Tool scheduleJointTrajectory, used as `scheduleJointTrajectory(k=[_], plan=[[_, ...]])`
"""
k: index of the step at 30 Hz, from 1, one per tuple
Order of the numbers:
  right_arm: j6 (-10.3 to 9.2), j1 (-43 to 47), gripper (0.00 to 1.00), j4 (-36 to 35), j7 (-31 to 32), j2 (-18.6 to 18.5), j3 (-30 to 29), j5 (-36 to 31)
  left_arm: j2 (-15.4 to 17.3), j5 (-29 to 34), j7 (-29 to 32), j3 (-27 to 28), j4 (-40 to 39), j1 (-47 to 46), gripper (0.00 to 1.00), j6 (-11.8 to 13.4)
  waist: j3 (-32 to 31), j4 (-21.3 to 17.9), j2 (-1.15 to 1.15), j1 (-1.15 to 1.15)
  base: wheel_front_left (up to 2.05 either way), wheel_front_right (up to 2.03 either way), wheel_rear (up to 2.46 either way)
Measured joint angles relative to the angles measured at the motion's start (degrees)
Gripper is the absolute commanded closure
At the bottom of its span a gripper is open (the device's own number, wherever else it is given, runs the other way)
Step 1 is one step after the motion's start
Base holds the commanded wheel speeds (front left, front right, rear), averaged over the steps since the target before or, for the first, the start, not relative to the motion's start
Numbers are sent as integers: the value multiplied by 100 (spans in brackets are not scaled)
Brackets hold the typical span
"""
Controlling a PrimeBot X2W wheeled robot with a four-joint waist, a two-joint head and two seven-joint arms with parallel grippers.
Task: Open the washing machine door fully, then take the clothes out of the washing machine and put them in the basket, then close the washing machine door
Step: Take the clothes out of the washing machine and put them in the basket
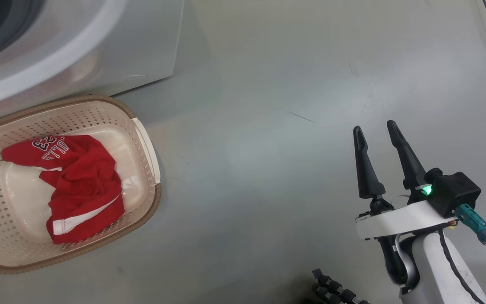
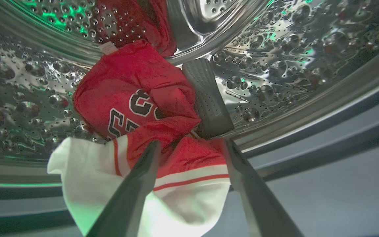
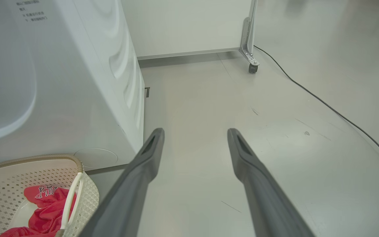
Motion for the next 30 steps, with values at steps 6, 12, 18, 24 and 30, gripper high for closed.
scheduleJointTrajectory(k=[6,12,18,24,30], plan=[[-8,-144,0,-42,0,2,64,112,187,22,336,55,96,-275,0,19,221,-134,0,0,0,0,0],[-15,-211,0,-45,0,4,152,186,321,114,656,45,243,-435,0,105,398,-207,0,0,0,0,0],[-58,-301,0,-43,0,7,161,242,428,234,804,73,372,-519,0,283,476,-248,0,0,0,0,0],[-62,-326,0,-40,0,7,163,250,431,248,1020,60,457,-591,57,311,499,-252,0,0,0,0,0],[-66,-422,0,-45,0,7,160,259,439,291,1168,-48,501,-632,100,299,509,-230,0,0,0,0,0]])
